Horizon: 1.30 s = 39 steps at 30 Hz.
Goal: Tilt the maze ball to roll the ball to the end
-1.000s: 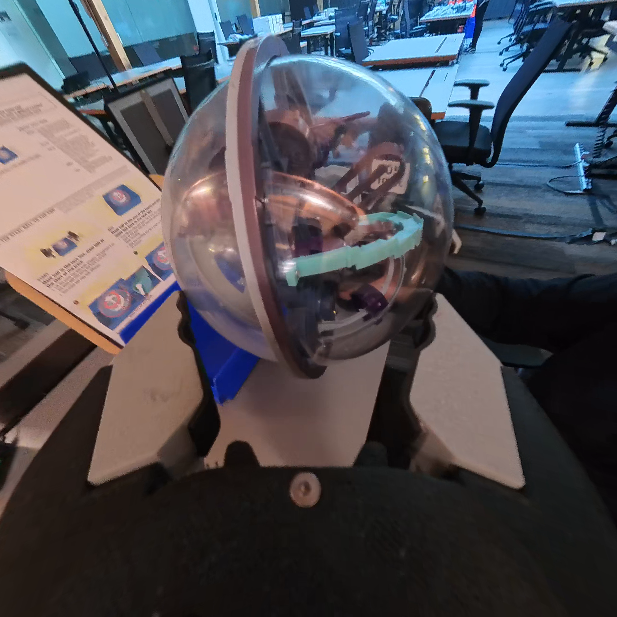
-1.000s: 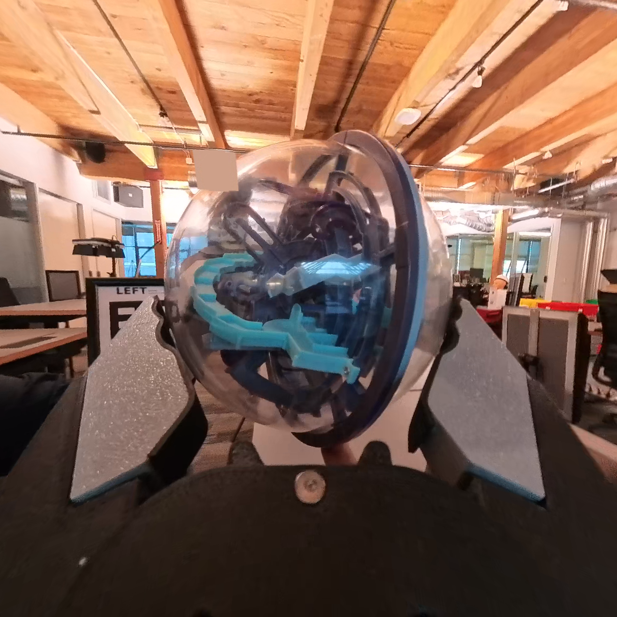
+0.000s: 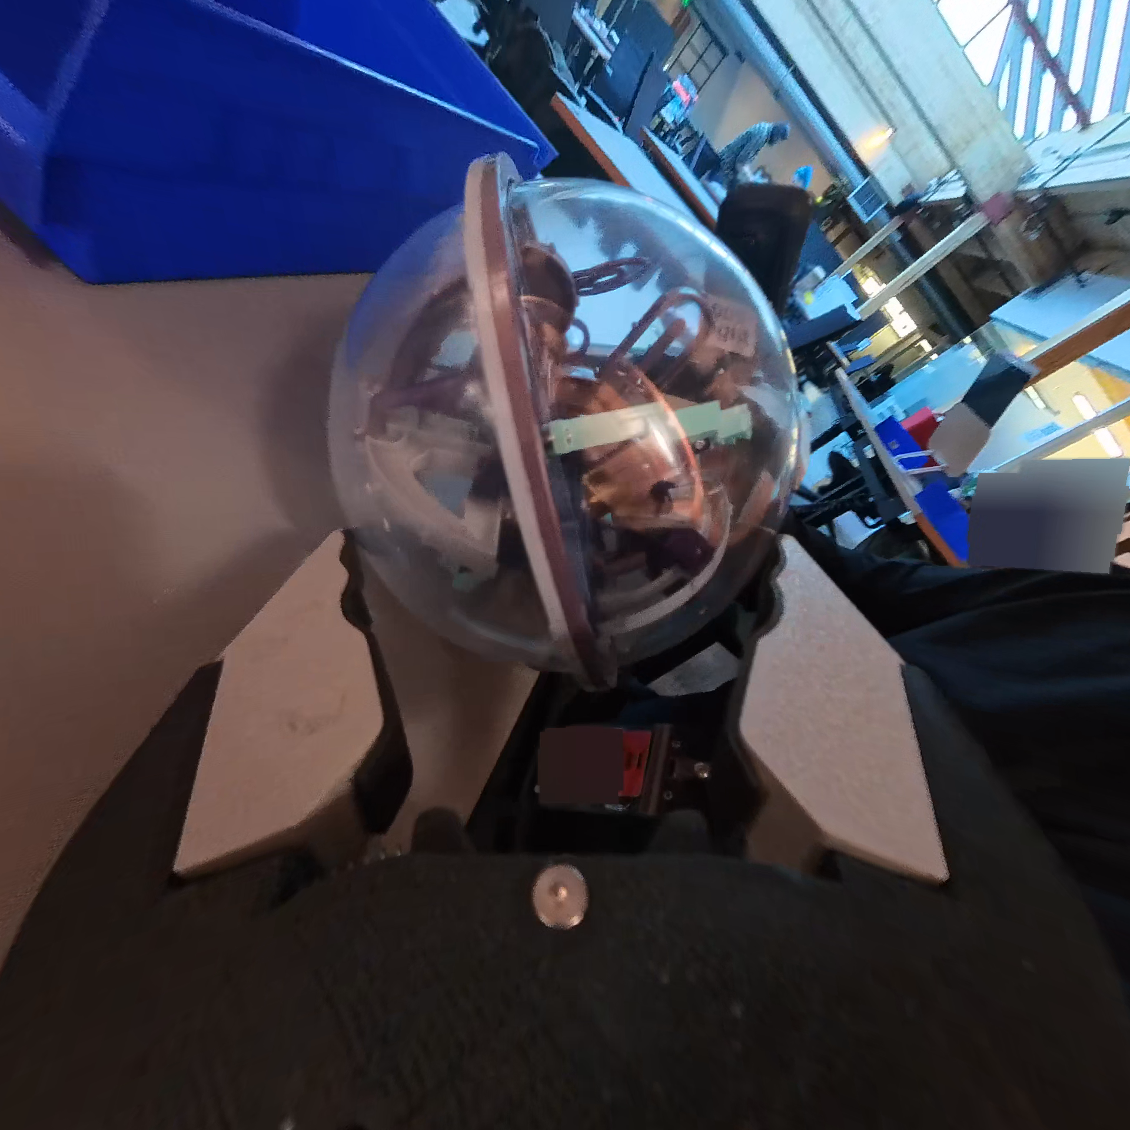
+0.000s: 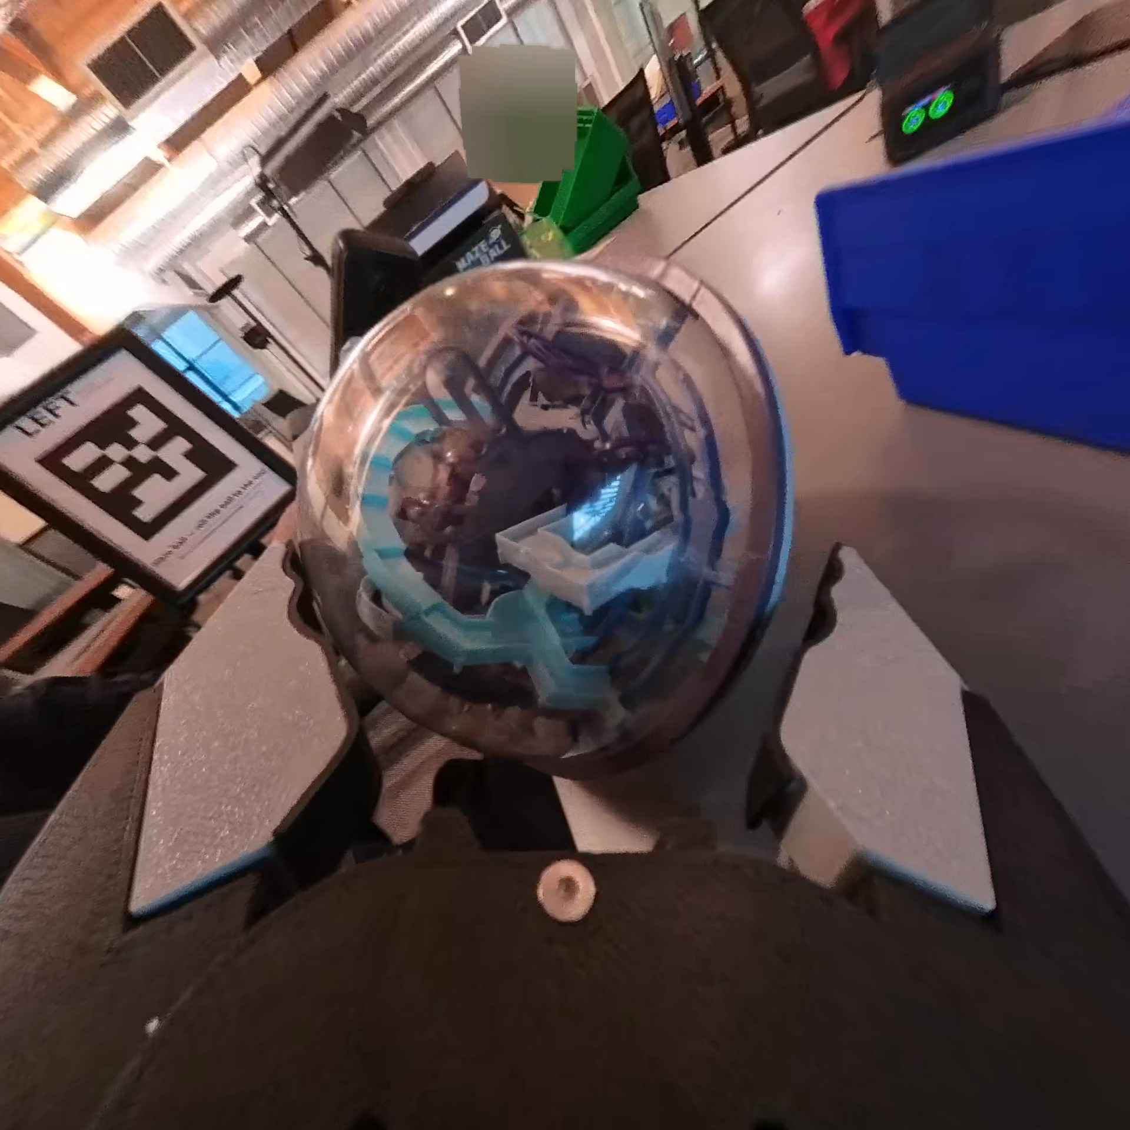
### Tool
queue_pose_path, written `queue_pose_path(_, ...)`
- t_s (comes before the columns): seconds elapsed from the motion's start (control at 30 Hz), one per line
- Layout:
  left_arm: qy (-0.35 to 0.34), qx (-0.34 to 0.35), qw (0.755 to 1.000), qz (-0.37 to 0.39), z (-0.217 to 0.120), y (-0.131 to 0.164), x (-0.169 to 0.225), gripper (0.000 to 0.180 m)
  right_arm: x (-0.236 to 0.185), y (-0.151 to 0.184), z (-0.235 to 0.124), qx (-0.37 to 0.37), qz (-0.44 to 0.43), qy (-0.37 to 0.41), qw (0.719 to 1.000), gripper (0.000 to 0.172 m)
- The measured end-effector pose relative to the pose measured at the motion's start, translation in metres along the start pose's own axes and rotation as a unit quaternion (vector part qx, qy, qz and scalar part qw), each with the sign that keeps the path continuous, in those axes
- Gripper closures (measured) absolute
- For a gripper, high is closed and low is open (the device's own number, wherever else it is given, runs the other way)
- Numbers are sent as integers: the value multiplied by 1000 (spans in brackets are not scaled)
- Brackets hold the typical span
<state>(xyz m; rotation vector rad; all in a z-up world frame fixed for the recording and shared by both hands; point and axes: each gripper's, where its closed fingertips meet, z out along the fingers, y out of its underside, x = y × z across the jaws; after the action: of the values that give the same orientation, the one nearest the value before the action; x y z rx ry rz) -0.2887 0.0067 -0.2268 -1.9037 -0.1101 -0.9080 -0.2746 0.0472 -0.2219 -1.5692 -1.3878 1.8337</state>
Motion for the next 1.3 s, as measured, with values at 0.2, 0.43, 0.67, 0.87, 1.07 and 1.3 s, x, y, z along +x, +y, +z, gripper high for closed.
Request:
queue_pose_path(0.2,27,11,1000,-10,-2,-5,-1,62,-1,-20,-12,0,-132,44,990,24)
queue_pose_path(0.43,58,16,998,-14,-2,-13,5,81,-25,-33,-19,-24,-254,31,966,41)
queue_pose_path(0.67,103,-19,993,44,-2,-10,11,84,-14,-31,-24,-31,-224,31,974,41)
queue_pose_path(0.87,71,-103,972,198,-5,5,-13,88,-4,-33,-36,-23,-184,14,983,41)
queue_pose_path(1.07,102,-110,955,256,32,-12,-6,70,11,-34,-43,-37,-179,14,983,37)
queue_pose_path(1.3,138,-97,956,241,57,-25,-12,61,31,-35,-56,-76,-149,17,986,35)
